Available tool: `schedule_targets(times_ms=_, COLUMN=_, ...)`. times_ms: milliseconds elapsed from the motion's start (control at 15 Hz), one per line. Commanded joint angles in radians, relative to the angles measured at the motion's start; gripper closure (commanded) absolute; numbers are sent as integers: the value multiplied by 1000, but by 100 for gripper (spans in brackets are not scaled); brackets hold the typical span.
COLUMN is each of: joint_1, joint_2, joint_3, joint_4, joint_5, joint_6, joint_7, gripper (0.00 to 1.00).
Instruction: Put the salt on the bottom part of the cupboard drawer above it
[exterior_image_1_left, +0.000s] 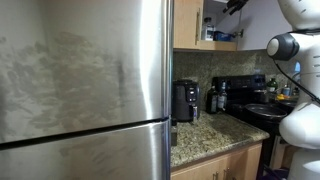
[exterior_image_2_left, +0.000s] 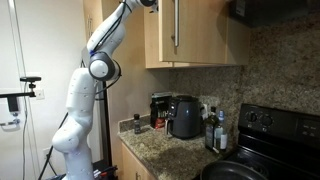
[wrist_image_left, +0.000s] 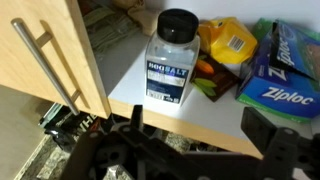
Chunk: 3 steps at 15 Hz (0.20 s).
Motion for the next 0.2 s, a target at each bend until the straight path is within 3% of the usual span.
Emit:
schedule_targets(times_ms=0, joint_1=-6, joint_2=-18, joint_3=-2, joint_4=-8, joint_5=0, joint_6=-26, joint_7=0, gripper=0)
schedule_targets(times_ms=133, joint_1=-6, joint_2=-31, joint_3=-2, joint_4=-20, joint_5=-1, joint_6=-37, joint_7=0, gripper=0)
